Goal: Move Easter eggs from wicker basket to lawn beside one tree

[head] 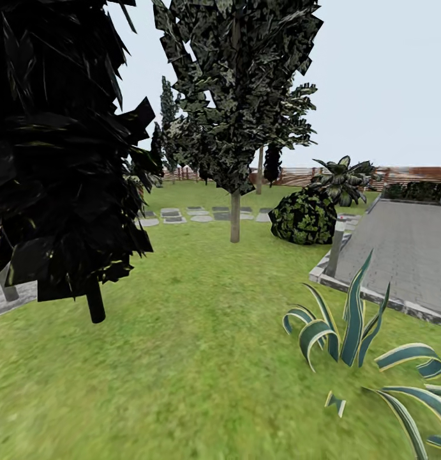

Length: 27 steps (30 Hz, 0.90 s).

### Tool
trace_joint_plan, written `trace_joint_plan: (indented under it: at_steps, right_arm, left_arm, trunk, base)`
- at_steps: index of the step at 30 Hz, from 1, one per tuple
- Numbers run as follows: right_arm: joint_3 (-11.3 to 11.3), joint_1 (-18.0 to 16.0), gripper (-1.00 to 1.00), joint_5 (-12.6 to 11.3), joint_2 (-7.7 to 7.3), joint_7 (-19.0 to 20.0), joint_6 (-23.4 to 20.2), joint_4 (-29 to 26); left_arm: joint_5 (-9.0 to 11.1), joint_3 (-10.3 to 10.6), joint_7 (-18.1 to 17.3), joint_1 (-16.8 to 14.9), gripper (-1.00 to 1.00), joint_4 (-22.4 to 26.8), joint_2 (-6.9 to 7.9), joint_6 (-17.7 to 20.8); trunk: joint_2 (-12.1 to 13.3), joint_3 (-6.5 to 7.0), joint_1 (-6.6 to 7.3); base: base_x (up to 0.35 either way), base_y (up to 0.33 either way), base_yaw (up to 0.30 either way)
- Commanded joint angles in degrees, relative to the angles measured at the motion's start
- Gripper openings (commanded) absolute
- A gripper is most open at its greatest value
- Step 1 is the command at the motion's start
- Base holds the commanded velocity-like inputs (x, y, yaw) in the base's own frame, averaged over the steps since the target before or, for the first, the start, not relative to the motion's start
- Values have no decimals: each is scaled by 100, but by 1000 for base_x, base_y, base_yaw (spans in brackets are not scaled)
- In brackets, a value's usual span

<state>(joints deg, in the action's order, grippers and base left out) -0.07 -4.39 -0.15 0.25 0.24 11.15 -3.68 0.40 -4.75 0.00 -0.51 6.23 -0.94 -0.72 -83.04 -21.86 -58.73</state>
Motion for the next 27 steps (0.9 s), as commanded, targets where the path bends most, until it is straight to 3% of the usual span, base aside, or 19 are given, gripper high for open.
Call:
trace_joint_plan:
  at_steps: [1, 22, 27]
  right_arm:
    - [-2, -4, 100, -2, 1, 2, 21, 8]
    - [3, -3, 100, 4, -7, 2, 19, 9]
    - [1, -4, 100, 6, -7, 2, 19, 8]
  left_arm:
    - [4, -44, 0, -1, 100, 1, -3, -8]
    - [4, -44, -1, -1, 100, 1, -3, -8]
    - [4, -44, 0, -1, 100, 1, -3, -8]
  trunk:
    - [-3, -7, 0]
    - [-3, -7, 0]
    - [-3, -7, 0]
  base:
    - [0, 0, -294]
    - [0, 0, -294]
    - [0, 0, -91]
